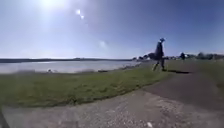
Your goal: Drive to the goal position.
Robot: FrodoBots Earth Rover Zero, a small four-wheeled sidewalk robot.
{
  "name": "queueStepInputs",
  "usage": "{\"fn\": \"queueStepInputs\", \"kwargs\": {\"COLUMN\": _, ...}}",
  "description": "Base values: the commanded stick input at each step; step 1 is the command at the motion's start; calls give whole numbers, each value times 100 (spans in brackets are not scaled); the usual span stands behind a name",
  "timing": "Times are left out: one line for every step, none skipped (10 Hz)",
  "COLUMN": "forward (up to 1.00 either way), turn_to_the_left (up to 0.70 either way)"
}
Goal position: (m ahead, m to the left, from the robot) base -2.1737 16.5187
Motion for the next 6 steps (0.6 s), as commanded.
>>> {"fn": "queueStepInputs", "kwargs": {"forward": 0, "turn_to_the_left": 45}}
{"fn": "queueStepInputs", "kwargs": {"forward": 0, "turn_to_the_left": 45}}
{"fn": "queueStepInputs", "kwargs": {"forward": 0, "turn_to_the_left": 45}}
{"fn": "queueStepInputs", "kwargs": {"forward": 0, "turn_to_the_left": 45}}
{"fn": "queueStepInputs", "kwargs": {"forward": 0, "turn_to_the_left": 45}}
{"fn": "queueStepInputs", "kwargs": {"forward": 0, "turn_to_the_left": 45}}
